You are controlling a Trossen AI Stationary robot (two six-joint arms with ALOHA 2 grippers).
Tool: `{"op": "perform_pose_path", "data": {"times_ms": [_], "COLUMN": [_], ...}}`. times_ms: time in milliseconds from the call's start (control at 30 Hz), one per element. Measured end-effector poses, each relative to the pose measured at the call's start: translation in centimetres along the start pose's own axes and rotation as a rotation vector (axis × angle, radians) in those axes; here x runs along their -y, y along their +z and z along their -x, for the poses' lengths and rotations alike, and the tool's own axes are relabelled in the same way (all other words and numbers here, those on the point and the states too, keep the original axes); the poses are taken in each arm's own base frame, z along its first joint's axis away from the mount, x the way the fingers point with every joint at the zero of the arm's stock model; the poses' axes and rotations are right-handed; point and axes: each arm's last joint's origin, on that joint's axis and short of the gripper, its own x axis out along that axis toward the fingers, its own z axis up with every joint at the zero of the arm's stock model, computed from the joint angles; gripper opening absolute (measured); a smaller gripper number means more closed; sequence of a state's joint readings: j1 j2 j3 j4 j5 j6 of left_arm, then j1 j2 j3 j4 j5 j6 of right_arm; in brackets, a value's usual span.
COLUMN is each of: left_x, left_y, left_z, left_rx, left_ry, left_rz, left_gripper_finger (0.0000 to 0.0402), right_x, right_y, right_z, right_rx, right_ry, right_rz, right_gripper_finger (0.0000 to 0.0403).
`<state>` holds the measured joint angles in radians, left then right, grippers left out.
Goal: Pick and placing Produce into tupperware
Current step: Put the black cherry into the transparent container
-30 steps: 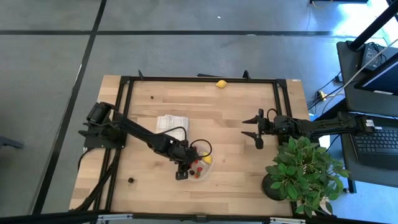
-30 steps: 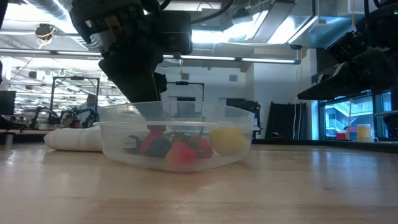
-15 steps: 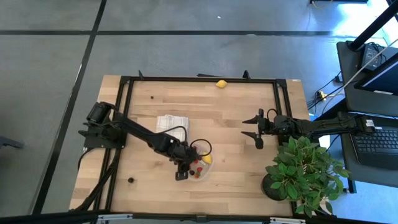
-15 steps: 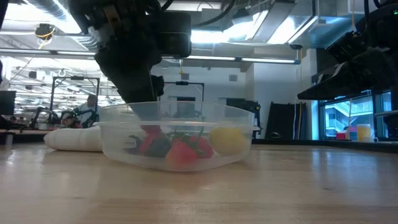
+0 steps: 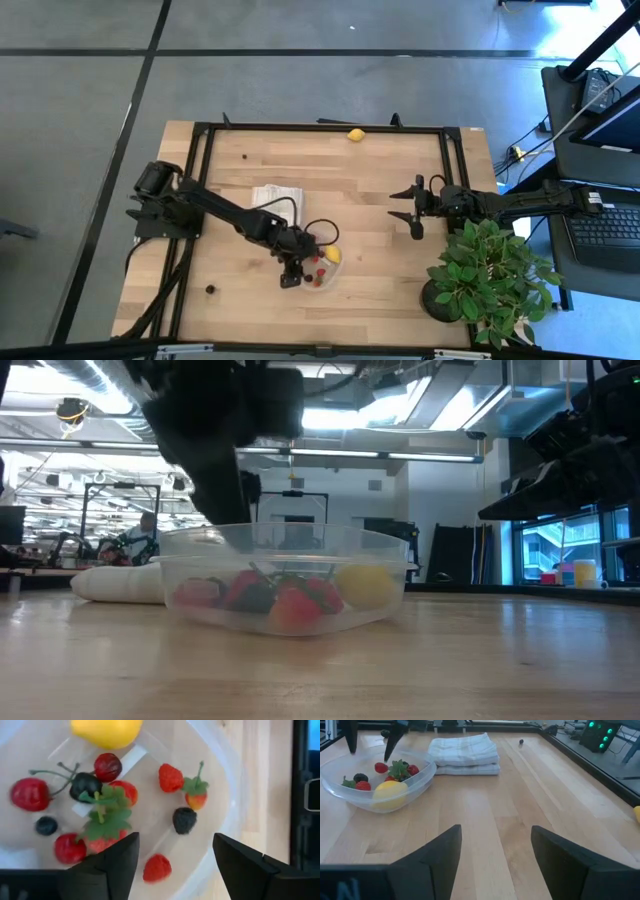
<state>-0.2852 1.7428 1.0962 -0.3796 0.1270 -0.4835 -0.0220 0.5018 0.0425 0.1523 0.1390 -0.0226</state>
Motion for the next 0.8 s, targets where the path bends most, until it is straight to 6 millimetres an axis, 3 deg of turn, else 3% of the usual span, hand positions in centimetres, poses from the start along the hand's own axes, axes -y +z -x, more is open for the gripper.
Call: {"op": "perform_pose_path", "data": {"times_ms": [167, 400, 633, 800], "left_x": [0.7, 1.5, 3.5, 5.0], "left_y": [-0.6, -4.2, -9.0, -12.2], "left_z": [3.6, 8.2, 8.9, 8.3], "left_rx": [0.021, -0.046, -0.196, -0.233], "left_ry": [0.053, 0.265, 0.490, 0.546], "left_rz": [0.055, 0.481, 0.870, 1.017], "left_gripper_finger": [0.0246, 0.0247, 0.0247, 0.0247], "right_x": [0.0, 0.0, 0.0, 0.0], "right_y": [0.0, 0.0, 0.0, 0.0], "right_z": [0.0, 0.0, 0.0, 0.0], "right_rx": [0.000, 0.001, 0.002, 0.002], "right_ry": [0.000, 0.000, 0.000, 0.000], "right_rz": [0.012, 0.012, 0.013, 0.008], "right_gripper_finger": [0.0241, 0.0241, 0.0241, 0.0241]}}
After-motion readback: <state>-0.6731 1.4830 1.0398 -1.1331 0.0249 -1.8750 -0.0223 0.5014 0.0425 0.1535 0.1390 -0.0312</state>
